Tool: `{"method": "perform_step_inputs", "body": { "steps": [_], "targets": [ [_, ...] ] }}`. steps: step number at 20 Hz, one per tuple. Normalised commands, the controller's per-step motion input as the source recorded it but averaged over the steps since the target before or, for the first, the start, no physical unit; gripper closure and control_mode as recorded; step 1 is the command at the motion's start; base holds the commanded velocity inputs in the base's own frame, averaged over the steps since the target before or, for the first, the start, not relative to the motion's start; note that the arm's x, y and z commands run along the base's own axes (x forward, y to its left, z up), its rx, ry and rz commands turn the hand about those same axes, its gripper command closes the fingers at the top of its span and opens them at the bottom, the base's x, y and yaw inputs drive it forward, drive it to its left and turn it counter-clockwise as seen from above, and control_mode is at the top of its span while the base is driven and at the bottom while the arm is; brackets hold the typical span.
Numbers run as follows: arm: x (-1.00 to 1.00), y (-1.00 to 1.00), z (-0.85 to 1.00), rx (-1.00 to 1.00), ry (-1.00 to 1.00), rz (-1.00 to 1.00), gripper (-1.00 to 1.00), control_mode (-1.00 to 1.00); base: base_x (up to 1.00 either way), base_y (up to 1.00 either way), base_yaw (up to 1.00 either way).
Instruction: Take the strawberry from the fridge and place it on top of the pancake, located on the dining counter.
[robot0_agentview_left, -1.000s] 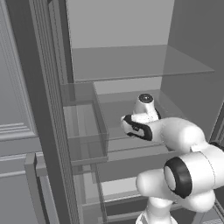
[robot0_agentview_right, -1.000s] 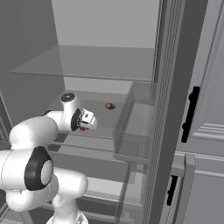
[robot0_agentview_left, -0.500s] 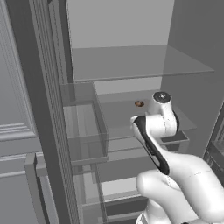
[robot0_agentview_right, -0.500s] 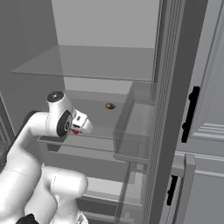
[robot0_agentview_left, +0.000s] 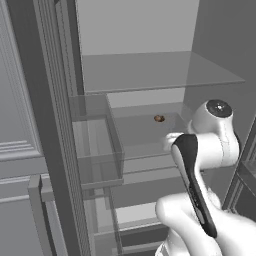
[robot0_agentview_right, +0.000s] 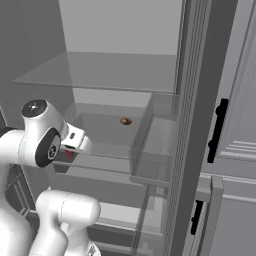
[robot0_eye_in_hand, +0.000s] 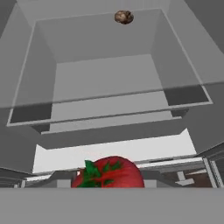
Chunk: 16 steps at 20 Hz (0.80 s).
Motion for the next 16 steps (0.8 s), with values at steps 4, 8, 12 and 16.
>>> {"method": "perform_step_inputs", "body": {
  "steps": [4,8,12,16],
  "targets": [
    [-0.86,-0.13,0.12,-0.08,0.00,0.15,1.00,-1.00,0.00,0.00,0.00],
    [-0.48,-0.07,0.03,-0.08,0.01,0.13,1.00,-1.00,0.00,0.00,0.00],
    [-0.21,0.00,0.02,-0.03,0.00,0.01,1.00,-1.00,0.00,0.00,0.00],
    [0.00,0.00,-0.04,0.00,0.00,0.00,1.00,-1.00,0.00,0.00,0.00]
  ]
}}
